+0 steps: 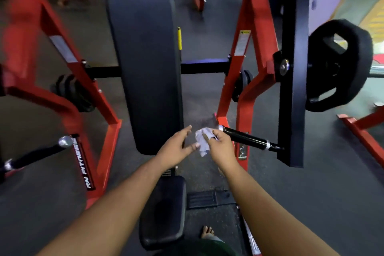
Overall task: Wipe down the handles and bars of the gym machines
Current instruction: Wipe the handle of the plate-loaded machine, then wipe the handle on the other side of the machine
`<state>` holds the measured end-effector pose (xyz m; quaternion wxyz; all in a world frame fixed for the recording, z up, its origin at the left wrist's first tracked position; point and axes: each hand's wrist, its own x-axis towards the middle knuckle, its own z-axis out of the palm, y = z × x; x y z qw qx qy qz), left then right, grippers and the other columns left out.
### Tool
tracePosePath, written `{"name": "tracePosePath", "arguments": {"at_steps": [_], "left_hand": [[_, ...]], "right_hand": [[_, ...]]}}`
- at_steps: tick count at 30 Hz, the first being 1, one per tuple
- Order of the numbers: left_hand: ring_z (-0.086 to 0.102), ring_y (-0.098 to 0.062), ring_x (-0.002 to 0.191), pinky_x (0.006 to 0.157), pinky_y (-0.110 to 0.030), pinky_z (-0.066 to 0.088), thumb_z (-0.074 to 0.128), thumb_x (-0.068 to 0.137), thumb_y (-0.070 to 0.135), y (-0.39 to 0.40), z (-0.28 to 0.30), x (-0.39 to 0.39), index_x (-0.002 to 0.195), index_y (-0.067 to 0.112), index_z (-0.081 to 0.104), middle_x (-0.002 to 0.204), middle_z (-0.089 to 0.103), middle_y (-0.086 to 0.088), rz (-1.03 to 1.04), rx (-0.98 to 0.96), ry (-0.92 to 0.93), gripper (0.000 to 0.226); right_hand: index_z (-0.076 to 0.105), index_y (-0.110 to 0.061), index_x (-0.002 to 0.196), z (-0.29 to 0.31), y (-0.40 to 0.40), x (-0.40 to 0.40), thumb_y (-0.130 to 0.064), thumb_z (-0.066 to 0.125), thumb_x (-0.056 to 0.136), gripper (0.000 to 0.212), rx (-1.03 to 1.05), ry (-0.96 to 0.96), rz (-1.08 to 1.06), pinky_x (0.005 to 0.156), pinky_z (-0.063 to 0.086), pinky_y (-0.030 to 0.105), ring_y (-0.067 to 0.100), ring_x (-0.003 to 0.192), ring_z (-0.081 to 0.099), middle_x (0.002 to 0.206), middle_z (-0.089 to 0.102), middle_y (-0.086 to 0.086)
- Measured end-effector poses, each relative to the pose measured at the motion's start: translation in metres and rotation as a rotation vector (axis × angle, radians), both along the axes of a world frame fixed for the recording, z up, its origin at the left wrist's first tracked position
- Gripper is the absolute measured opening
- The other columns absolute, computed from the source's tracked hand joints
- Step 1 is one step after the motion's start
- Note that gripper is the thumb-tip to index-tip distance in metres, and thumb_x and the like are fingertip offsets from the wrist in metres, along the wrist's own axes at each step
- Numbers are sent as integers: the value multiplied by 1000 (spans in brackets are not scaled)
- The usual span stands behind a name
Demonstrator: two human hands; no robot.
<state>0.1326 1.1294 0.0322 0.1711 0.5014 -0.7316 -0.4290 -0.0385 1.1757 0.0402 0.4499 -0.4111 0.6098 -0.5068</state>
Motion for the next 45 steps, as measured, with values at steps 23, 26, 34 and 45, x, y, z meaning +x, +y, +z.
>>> {"name": "tracePosePath", "arguments": {"at_steps": [23,26,34,45], "left_hand": [[61,-12,64,52,-26,51,80,88,9,211,22,351,105,14,59,77,59,2,636,142,409,28],[60,-11,52,52,-25,52,75,91,1,222,20,378,100,9,62,71,59,-2,772,126,409,18],[59,-5,65,68,-30,48,62,102,15,221,17,439,93,9,76,75,70,6,969,-138,219,17],[62,-25,84,73,-38,48,56,100,29,209,17,477,89,20,68,82,66,3,566,-417,-656,19]], "right_hand": [[74,-16,88,13,106,340,-50,62,90,36,-49,216,598,75,56,46,16,76,67,85,76,7],[66,-3,79,12,102,364,-60,62,86,57,-82,269,608,60,45,38,13,62,52,65,62,8],[50,-17,64,-8,88,401,-28,59,101,40,-119,709,851,60,35,34,17,64,49,59,50,-6],[70,-23,127,13,60,433,-24,56,101,30,-404,737,777,86,49,30,23,114,64,126,71,1]]}}
